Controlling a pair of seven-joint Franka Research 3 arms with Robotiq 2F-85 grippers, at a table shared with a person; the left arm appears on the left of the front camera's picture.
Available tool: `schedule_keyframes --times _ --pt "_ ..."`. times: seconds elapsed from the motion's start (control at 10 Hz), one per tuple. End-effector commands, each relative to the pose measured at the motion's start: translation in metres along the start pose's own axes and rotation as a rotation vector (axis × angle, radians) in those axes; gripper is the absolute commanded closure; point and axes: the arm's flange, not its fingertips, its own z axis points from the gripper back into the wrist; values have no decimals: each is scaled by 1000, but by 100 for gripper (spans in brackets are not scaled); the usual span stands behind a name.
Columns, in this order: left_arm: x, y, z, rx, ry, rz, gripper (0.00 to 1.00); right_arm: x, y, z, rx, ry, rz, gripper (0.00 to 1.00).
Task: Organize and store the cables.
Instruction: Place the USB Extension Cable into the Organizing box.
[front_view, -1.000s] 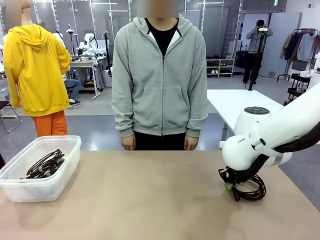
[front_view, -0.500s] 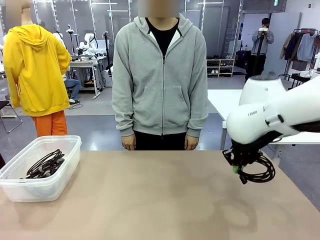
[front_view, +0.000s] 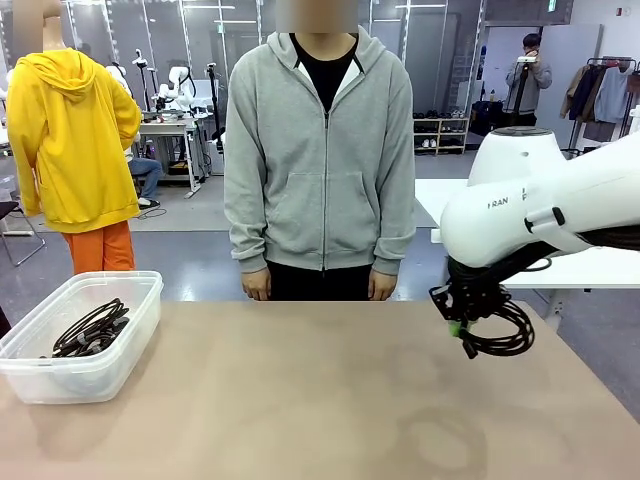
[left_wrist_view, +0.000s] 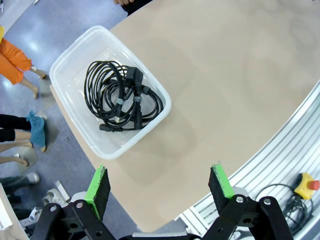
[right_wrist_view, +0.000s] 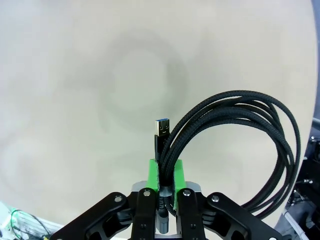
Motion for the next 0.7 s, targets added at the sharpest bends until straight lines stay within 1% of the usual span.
schedule_keyframes --times 0.0,0.3,0.6 --pt "0 -1 3 15 15 15 0 10 58 2 -2 -4 2 100" --pt "0 -1 3 15 15 15 0 22 168 -14 -10 22 91 100" --pt "0 -1 3 15 15 15 0 26 253 -19 33 12 144 100"
